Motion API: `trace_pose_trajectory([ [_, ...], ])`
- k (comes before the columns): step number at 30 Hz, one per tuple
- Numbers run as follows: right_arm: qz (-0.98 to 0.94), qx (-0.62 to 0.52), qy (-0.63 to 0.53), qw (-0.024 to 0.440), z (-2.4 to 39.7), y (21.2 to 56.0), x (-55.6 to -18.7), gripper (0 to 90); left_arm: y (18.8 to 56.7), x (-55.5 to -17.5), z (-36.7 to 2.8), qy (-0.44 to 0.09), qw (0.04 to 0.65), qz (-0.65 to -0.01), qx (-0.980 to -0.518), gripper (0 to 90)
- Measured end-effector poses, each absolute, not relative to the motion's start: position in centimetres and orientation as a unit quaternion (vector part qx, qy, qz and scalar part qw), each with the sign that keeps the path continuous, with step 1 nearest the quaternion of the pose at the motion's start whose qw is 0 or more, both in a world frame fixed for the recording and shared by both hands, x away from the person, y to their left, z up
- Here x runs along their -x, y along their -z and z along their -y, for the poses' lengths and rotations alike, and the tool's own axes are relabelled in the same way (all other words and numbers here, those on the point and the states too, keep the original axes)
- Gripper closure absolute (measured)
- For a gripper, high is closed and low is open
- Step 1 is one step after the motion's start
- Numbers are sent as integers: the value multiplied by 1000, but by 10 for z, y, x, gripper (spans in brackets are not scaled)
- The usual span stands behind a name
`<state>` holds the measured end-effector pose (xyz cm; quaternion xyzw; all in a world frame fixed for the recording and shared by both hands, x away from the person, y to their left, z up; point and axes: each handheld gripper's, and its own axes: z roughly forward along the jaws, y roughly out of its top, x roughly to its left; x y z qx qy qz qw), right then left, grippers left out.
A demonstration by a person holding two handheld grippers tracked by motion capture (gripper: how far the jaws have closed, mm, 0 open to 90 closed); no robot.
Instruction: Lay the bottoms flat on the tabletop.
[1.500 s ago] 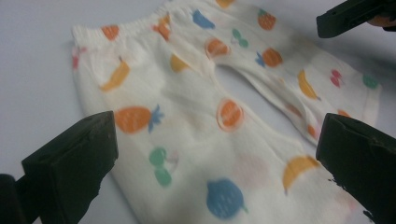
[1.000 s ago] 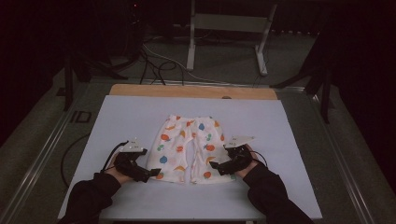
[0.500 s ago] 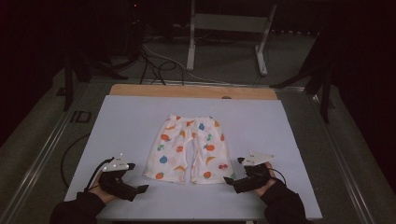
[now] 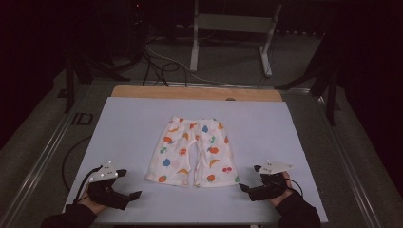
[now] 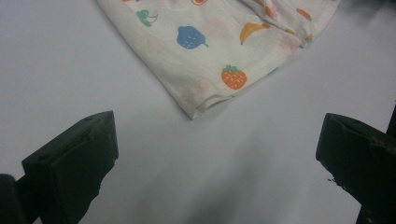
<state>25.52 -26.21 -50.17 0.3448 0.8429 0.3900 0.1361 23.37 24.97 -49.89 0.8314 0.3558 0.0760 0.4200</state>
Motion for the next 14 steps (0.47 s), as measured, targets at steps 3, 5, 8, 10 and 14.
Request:
trace_pose_trajectory([
  [3, -842, -349, -385, 148, 261, 504, -257, 92, 501, -236, -249, -77, 422, -359, -829, 0],
  [5, -843, -351, -381, 147, 262, 506, -258, 92, 501, -237, -249, -80, 425, -361, -826, 0],
  [8, -839, -354, -386, 147, 262, 507, -258, 92, 501, -237, -249, -81, 427, -362, -824, 0],
  [10, -838, -354, -388, 146, 262, 506, -258, 92, 502, -237, -249, -81, 428, -363, -824, 0],
  [14, -839, -354, -387, 145, 260, 506, -258, 92, 501, -237, -249, -79, 432, -362, -822, 0],
])
